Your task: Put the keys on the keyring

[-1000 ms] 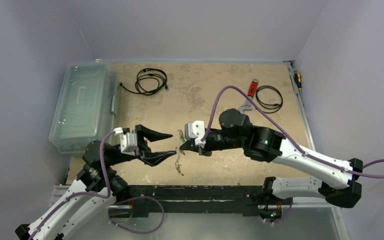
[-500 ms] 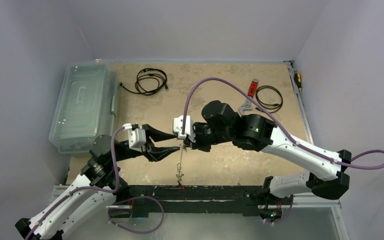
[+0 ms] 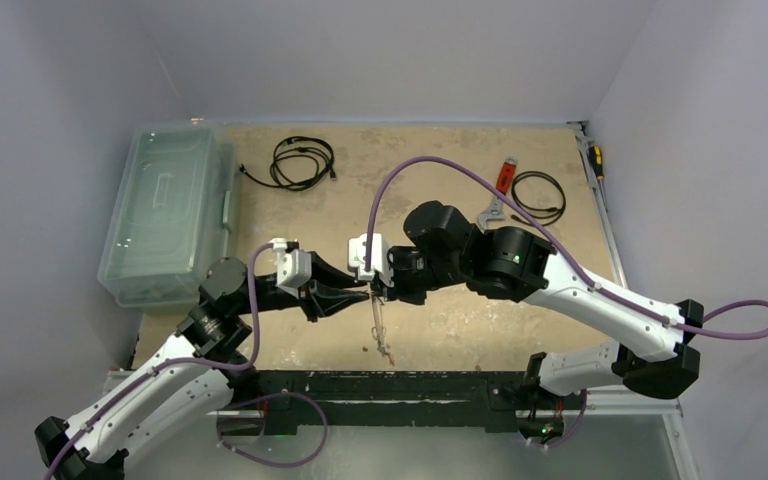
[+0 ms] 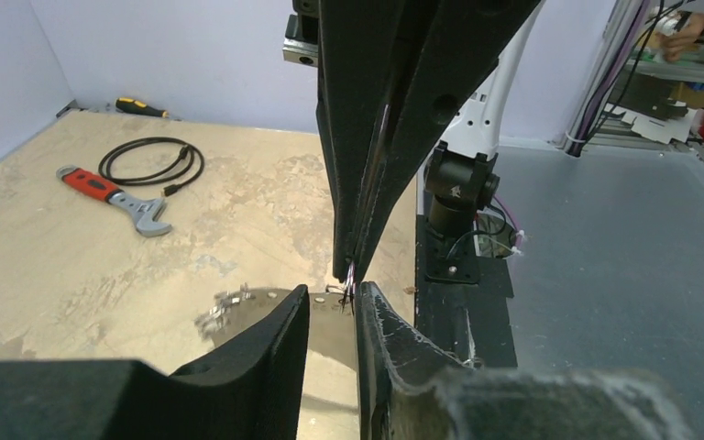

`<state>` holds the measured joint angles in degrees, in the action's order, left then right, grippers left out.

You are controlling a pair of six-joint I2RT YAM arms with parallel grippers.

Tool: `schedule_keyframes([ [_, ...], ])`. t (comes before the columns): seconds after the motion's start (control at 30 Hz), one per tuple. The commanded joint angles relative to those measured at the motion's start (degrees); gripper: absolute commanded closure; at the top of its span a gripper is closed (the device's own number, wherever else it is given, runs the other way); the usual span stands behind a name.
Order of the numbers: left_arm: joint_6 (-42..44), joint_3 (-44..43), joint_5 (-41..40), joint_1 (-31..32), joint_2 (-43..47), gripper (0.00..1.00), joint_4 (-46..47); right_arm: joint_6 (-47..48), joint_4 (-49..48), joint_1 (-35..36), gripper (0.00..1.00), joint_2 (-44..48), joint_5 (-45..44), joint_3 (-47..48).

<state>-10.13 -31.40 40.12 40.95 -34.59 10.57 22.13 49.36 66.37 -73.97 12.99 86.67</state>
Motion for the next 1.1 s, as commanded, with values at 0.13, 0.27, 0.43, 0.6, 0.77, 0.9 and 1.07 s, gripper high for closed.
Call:
schedule_keyframes([
  [0.13, -2.44, -1.91, 2.63, 0.44, -1.73, 0.82, 4.99, 1.06, -2.12, 0.34, 1.0, 0.63, 2.44, 2.72],
  [0.27, -2.46, -1.7, 2.25, 0.52, -2.47, 0.85, 4.58, 1.5, -3.15, 0.36, 1.0, 1.41, 2.48, 2.76],
  [0.43, -2.39, -1.56, 1.89, 0.56, -3.25, 0.85, 3.78, 1.77, -4.59, 0.39, 1.0, 2.9, 4.13, 2.47],
  [0.6, -2.97, -1.5, 2.36, 0.67, -3.64, 0.87, 4.53, 1.86, -4.7, 0.37, 1.0, 2.47, 4.84, 2.39],
  [0.77, -3.58, -1.3, 2.92, 0.62, -3.34, 1.0, 5.33, 2.03, -4.71, 0.37, 1.0, 1.6, 5.13, 2.37],
  [0.9, -3.67, -1.44, 3.0, 0.63, -1.43, 1.0, 5.76, 1.83, -7.26, 0.43, 0.99, 2.85, 2.94, 1.25],
  [1.07, -4.71, -0.75, 1.08, 0.63, 2.36, 1.0, 7.2, 0.32, -16.22, 0.38, 0.49, 9.65, -0.93, -5.04],
])
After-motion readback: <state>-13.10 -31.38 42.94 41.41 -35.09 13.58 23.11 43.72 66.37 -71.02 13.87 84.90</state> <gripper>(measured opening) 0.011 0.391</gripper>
